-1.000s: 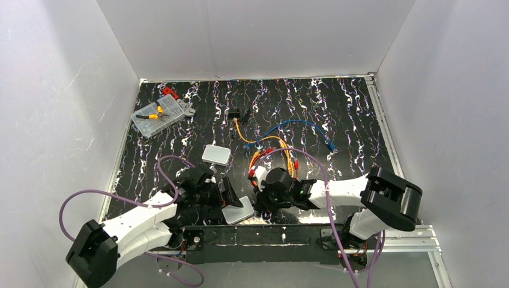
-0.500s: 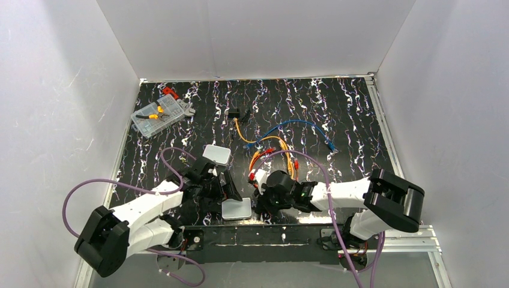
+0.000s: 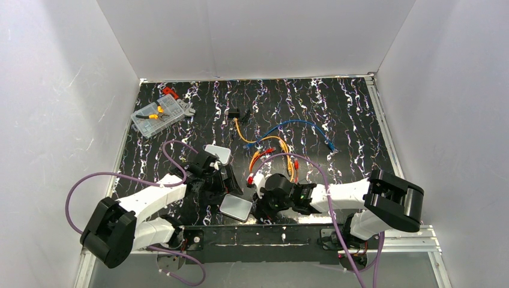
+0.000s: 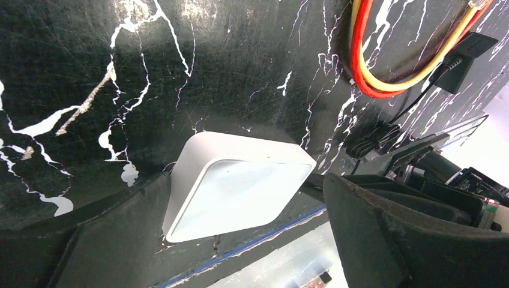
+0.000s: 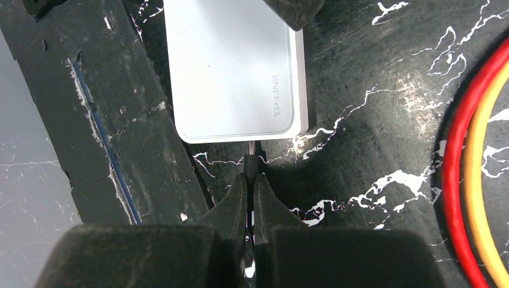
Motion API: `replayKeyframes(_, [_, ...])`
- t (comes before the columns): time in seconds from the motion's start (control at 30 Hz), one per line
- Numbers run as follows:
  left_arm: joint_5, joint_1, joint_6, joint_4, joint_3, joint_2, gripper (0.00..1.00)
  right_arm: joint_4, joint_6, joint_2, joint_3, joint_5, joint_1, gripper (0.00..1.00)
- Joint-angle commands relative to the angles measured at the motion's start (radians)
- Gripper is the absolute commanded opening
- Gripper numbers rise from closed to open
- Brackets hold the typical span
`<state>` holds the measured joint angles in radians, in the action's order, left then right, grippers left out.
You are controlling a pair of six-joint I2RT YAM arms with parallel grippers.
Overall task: Insert the plug into the switch port
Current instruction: Insert the power into the switch port.
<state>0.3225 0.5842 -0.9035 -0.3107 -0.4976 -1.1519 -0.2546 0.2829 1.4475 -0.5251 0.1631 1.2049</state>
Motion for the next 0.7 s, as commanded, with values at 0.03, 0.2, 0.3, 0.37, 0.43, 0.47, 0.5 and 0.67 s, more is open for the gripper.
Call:
replayKeyframes(0.03, [0.03, 0.008, 0.008, 0.007, -0.004, 0.013, 0.98, -0.055, 0.04, -0.002, 0.019, -0.045, 0.01, 0.01])
replayKeyframes(0.2, [0.019, 0.008, 0.013, -0.015, 0.004, 0.034, 0.98, -0.037, 0.043, -0.025, 0.022, -0.088, 0.01, 0.01])
replayKeyframes(0.3, [0.014, 0.007, 0.016, -0.025, 0.005, 0.047, 0.98, -0.028, 0.04, -0.039, 0.026, -0.11, 0.01, 0.01])
replayKeyframes(0.37, [0.008, 0.006, 0.019, -0.035, 0.004, 0.054, 0.98, -0.01, 0.036, -0.043, 0.023, -0.122, 0.011, 0.01])
replayKeyframes(0.43, [0.005, 0.005, 0.024, -0.044, 0.003, 0.061, 0.98, 0.015, 0.032, -0.045, 0.013, -0.139, 0.01, 0.01])
replayKeyframes(0.47, [0.003, 0.005, 0.025, -0.046, 0.002, 0.063, 0.98, 0.023, 0.029, -0.045, 0.011, -0.145, 0.01, 0.01])
replayKeyframes(0.5, [0.002, 0.003, 0.027, -0.049, 0.003, 0.064, 0.98, 0.026, 0.027, -0.045, 0.011, -0.148, 0.011, 0.01])
replayKeyframes(0.67, [-0.002, -0.001, 0.036, -0.056, -0.001, 0.059, 0.98, 0.013, 0.017, -0.053, 0.015, -0.12, 0.018, 0.01])
